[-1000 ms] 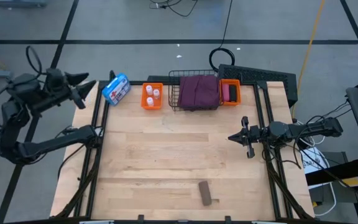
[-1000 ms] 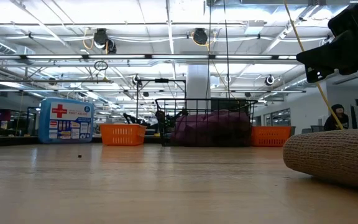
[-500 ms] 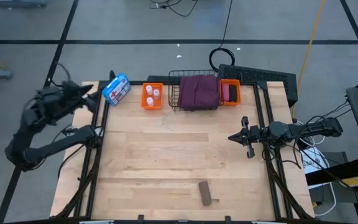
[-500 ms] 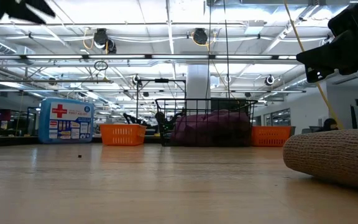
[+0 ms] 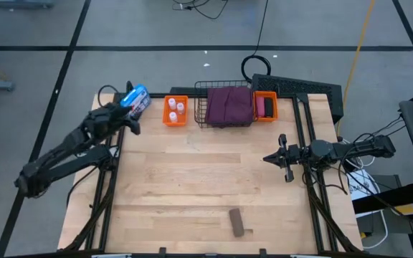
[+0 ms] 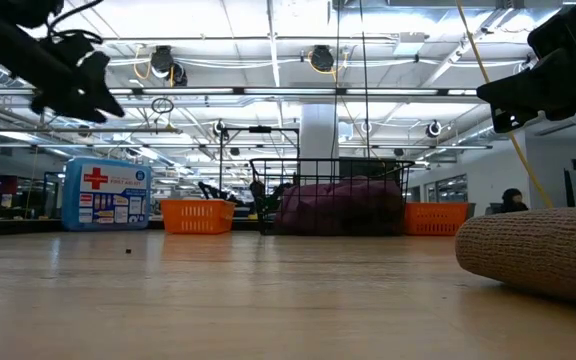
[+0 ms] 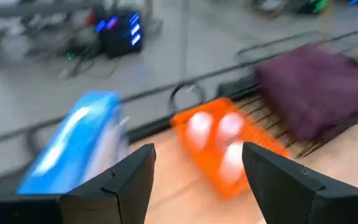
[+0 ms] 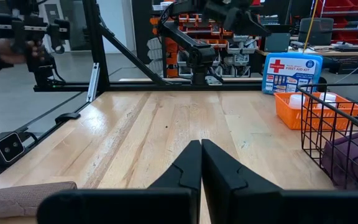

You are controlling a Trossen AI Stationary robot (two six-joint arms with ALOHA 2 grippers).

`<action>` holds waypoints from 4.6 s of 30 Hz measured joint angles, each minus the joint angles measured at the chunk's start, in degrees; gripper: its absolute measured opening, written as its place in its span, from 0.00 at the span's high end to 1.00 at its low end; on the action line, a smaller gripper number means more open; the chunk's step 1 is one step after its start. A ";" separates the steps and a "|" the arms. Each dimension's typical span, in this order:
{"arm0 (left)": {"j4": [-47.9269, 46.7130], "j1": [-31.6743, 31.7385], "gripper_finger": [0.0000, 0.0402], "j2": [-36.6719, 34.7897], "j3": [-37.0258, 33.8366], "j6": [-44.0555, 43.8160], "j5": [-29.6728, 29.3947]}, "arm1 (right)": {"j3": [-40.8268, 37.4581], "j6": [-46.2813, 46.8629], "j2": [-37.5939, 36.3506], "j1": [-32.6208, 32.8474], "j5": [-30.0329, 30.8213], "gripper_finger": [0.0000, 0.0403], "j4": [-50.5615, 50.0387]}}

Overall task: Pick & place medical supplies in basket/bin
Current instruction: Put the brown bandage into the right orange bin

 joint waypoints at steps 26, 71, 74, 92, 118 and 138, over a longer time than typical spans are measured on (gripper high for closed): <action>43.55 -13.36 0.38 0.14 -18.29 3.62 47.28 | 0.00 -0.01 -0.01 0.00 -0.01 1.00 0.00; 13.99 -26.47 0.38 -17.90 -18.42 8.91 24.96 | 0.00 0.00 -0.01 0.01 0.00 1.00 0.01; 13.35 -26.47 0.38 -17.88 -18.42 8.62 24.44 | 0.00 0.00 -0.01 0.02 -0.01 1.00 0.00; 13.35 -26.47 0.38 -17.74 -18.42 6.94 24.48 | 0.00 0.00 0.00 0.02 -0.01 1.00 0.02; 13.39 -26.47 0.38 -17.74 -18.42 6.98 24.54 | 0.00 4.07 0.03 0.04 -3.43 1.00 14.16; 13.39 -26.47 0.38 -17.74 -18.42 6.79 24.54 | 0.00 21.84 6.98 0.09 3.38 1.00 29.70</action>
